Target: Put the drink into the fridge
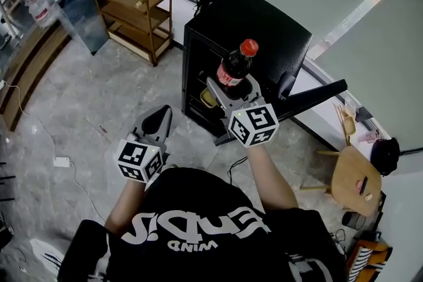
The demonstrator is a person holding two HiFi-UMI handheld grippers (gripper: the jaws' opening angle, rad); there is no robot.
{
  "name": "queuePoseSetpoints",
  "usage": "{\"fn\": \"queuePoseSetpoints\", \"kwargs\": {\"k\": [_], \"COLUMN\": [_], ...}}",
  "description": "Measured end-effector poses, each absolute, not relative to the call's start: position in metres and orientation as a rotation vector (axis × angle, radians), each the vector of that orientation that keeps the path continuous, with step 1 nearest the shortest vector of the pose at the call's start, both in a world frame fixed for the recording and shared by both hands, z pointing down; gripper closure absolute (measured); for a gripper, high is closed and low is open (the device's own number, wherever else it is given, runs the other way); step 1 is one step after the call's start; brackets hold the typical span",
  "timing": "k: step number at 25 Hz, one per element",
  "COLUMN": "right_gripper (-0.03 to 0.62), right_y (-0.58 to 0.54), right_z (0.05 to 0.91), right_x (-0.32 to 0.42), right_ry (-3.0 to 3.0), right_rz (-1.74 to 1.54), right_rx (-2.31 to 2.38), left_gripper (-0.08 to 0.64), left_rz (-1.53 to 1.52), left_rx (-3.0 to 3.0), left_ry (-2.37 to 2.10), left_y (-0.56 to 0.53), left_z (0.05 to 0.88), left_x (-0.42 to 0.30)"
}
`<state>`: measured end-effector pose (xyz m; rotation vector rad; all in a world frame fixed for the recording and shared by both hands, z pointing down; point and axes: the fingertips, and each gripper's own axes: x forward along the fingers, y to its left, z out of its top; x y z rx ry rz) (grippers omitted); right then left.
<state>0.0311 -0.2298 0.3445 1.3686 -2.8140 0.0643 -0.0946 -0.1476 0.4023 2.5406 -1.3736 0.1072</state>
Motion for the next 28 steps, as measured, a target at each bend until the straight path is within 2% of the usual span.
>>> {"fn": "queuePoseSetpoints", "kwargs": {"k": [13,28], "right_gripper": [0.287,0.287], "right_y": [-0.160,-0.180], "right_z": [0.463,0.493], "right_x": [0.038,0.040], "right_ry": [-2.706,-2.705], "right_rz": [0.251,0.283], "right_rx": [1.385,1.479], "left_gripper": [0.552,0.552], "left_rz": [0.093,0.101], "left_rx": [2.539,2.586], "left_ry": [-1.404,-1.334], "left_y": [-0.149,-0.161], "left_z": [0.406,0.442], "left_x": [-0.100,-0.092]}}
